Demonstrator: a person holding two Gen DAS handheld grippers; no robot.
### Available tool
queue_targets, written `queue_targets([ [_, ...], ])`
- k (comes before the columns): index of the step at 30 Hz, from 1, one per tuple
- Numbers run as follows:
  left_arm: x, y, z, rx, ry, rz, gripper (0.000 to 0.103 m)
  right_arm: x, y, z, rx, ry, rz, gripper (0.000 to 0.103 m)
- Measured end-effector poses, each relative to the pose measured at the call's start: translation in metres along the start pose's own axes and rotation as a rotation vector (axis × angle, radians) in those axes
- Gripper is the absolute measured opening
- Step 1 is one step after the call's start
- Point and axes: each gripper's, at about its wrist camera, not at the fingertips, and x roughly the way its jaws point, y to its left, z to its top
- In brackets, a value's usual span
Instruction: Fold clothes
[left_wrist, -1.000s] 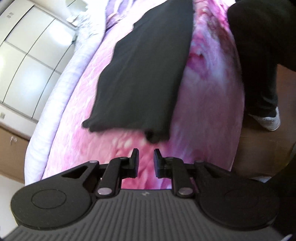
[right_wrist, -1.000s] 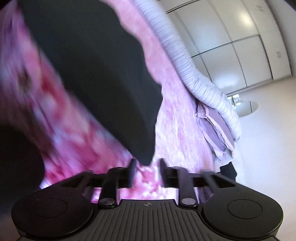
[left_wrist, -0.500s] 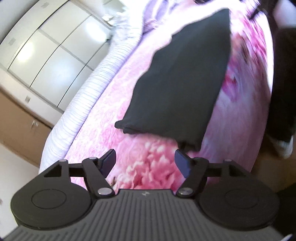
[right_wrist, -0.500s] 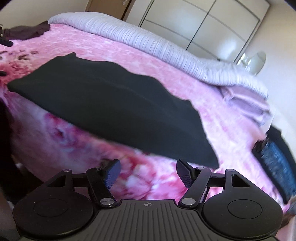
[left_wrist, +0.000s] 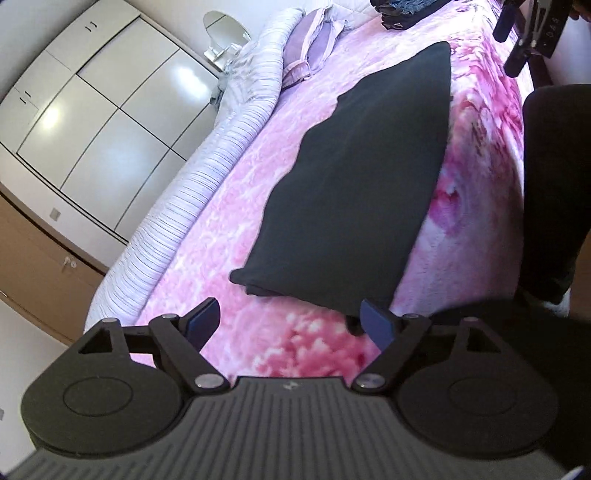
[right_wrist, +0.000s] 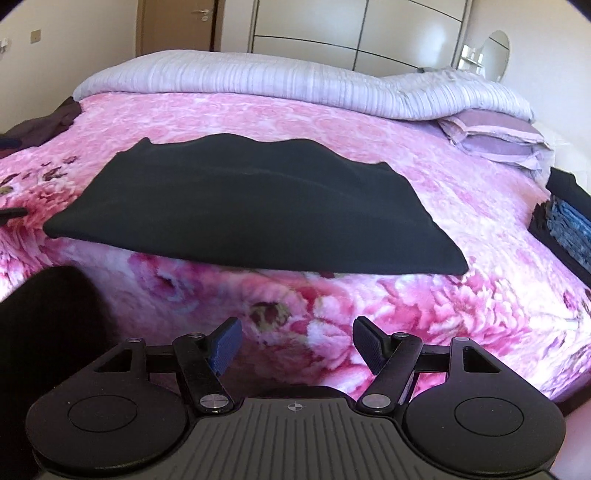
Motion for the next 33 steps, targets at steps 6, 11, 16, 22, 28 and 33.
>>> queue_targets([
  [6, 0.032, 0.018, -0.027, 0.108, -0.038, -0.010, 0.081, -0.006, 0.050, 0.011, -0.215, -0.097, 0.072, 0.070],
  [11, 0.065, 0.029, -0.051, 0.233, -0.055, -0.027, 0.081, 0.011, 0.132, 0.014, -0.567, -0.191, 0.163, 0.070],
  [16, 0.087, 0.037, -0.067, 0.308, -0.089, -0.084, 0.081, 0.053, 0.206, 0.005, -0.896, -0.222, 0.193, 0.061],
  [22, 0.115, 0.042, -0.074, 0.368, -0.132, -0.146, 0.082, 0.088, 0.229, 0.013, -0.934, -0.222, 0.173, 0.003],
  [28, 0.155, 0.040, -0.063, 0.556, -0.213, -0.170, 0.084, 0.069, 0.200, 0.041, -0.786, -0.258, 0.228, 0.003],
  [33, 0.190, 0.039, -0.046, 0.749, -0.257, -0.173, 0.070, 0.058, 0.195, 0.051, -0.757, -0.280, 0.223, 0.003],
])
